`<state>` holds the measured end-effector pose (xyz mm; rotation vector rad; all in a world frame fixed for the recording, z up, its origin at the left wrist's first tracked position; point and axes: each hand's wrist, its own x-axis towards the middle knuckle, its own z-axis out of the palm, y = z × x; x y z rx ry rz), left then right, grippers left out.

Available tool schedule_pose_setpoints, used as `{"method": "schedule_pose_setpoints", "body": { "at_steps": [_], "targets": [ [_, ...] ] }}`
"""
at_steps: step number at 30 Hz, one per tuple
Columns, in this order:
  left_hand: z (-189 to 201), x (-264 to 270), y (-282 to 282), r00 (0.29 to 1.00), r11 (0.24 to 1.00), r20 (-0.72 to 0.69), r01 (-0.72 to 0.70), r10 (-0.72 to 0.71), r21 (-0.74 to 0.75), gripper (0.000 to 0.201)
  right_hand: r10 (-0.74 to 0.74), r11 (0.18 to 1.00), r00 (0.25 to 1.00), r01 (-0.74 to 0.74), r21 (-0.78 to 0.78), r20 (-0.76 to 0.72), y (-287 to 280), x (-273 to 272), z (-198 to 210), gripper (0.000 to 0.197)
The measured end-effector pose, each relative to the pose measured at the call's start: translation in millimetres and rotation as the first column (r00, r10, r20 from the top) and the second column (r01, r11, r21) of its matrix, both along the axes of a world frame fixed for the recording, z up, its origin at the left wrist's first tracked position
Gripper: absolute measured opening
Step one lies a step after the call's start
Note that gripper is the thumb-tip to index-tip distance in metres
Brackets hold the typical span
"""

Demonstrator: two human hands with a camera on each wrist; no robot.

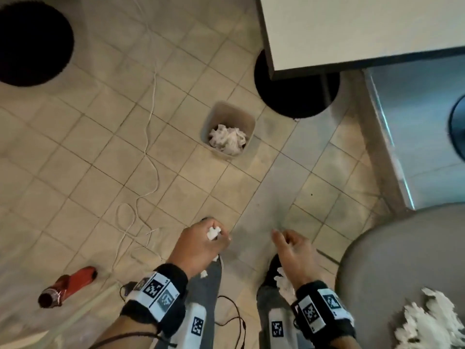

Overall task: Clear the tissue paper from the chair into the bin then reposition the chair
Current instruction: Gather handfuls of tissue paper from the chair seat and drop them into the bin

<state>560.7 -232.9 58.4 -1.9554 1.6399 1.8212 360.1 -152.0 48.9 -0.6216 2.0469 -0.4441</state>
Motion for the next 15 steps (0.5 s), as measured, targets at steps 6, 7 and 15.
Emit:
{"method": "schedule_pose_setpoints", "body": {
  "at_steps": [6, 7, 15],
  "targets": [
    [-13.5, 44.1, -66.7, 0.999, 0.988, -0.012, 0.039, -0.038, 0.149, 0.028, 0.185, 0.982, 0.98, -0.188, 0.036, 0.072, -80.3, 24.2, -12.2, 0.007],
    [-18.5, 46.0, -74.0, 0.999, 0.986, -0.009, 0.042, -0.041, 0.163, 0.033, 0.205, 0.976, 0.974, -0.211, 0.057, 0.094, -92.3, 23.5, -15.3, 0.007],
    [-55.5, 20.1, -115.1, 0.994, 0.987, 0.096, 0.034, -0.049, 0.155, 0.05, 0.257, 0.958, 0.956, -0.271, 0.091, 0.141, -178.6, -4.2, -61.8, 0.042]
  ]
}}
